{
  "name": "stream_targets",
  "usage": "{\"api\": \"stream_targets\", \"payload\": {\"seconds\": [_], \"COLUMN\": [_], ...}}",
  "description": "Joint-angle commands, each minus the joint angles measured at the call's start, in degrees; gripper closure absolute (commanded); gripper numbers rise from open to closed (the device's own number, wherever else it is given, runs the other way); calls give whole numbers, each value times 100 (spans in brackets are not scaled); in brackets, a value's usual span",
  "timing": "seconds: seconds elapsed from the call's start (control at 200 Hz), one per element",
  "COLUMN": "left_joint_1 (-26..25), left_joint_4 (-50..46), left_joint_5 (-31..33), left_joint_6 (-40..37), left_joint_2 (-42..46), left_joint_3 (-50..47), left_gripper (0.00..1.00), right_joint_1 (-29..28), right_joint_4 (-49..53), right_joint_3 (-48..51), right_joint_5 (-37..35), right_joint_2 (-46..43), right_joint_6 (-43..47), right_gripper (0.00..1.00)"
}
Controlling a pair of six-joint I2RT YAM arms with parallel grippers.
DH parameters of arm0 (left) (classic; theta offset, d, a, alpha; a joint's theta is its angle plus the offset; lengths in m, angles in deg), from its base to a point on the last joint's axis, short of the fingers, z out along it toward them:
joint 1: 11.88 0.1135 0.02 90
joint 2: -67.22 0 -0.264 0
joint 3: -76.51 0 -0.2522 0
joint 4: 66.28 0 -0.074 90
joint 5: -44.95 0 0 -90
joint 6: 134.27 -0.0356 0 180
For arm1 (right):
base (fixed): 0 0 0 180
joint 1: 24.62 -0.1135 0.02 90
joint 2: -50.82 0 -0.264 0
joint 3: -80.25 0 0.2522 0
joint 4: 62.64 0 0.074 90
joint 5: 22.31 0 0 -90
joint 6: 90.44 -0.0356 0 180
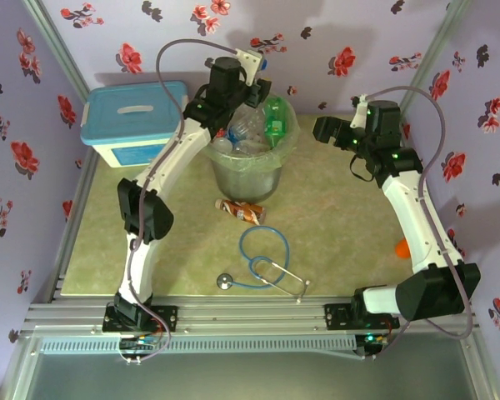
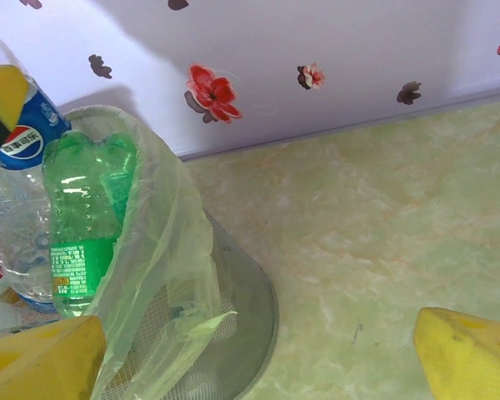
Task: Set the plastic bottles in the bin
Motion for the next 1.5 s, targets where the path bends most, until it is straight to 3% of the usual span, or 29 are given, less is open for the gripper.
{"api": "stream_targets", "payload": {"seconds": [0.0,0.35,0.405,0.485,0.54,0.635,0.89,1.245,1.385,1.495], "left_joint_1": [50,50,54,46,41,33,-43,-30,32,97], "left_joint_4": [316,41,-14,-23,6,-45,172,324,290,132], "left_joint_5": [141,274,257,196,151,110,-447,-451,-447,-448], "left_joint_6": [88,248,236,206,140,110,688,988,1105,1238], "left_joint_2": [-42,203,214,274,342,444,867,673,378,95], "left_joint_3": [-248,-1136,-1110,-1045,-989,-850,-678,-203,-46,176], "left_gripper": [81,84,76,43,26,16,10,12,15,22], "right_joint_1": [34,34,34,36,34,37,34,-23,-169,-244], "right_joint_4": [81,48,48,46,46,30,-113,-1194,-1950,-2518], "right_joint_3": [22,24,34,32,36,33,40,-500,-859,-1193], "right_joint_5": [-101,-55,-56,-58,-47,-31,111,453,356,254], "right_joint_2": [30,50,32,18,22,20,63,767,1364,1869], "right_joint_6": [92,84,75,67,53,40,-99,-798,-1216,-1569], "right_gripper": [4,4,4,4,4,4,4,6,11,22]}}
